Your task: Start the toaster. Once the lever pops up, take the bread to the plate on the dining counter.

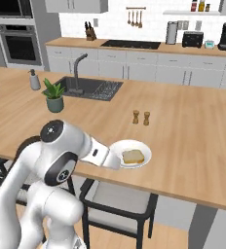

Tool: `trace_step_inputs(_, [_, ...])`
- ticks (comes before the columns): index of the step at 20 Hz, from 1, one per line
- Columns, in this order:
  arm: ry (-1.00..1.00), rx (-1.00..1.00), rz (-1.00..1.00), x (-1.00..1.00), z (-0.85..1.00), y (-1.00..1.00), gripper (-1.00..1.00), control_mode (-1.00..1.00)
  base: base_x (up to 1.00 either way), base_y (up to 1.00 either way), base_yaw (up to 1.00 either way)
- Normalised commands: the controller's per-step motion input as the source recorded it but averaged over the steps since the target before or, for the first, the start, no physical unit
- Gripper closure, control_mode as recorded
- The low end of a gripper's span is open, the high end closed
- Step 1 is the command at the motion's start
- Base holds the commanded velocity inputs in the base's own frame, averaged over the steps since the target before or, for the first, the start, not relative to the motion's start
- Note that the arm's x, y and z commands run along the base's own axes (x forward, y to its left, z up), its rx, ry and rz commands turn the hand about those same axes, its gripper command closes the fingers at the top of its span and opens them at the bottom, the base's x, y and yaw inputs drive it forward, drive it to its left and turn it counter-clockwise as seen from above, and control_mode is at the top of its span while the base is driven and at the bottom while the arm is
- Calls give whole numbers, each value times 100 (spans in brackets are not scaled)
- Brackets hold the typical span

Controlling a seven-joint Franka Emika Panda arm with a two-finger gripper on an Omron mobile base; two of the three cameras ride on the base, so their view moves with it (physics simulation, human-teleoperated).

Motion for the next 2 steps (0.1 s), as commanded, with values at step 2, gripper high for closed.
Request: trace_step_inputs(2, [-13,11,0,-100,59,16,-100,-100,0,0,0])
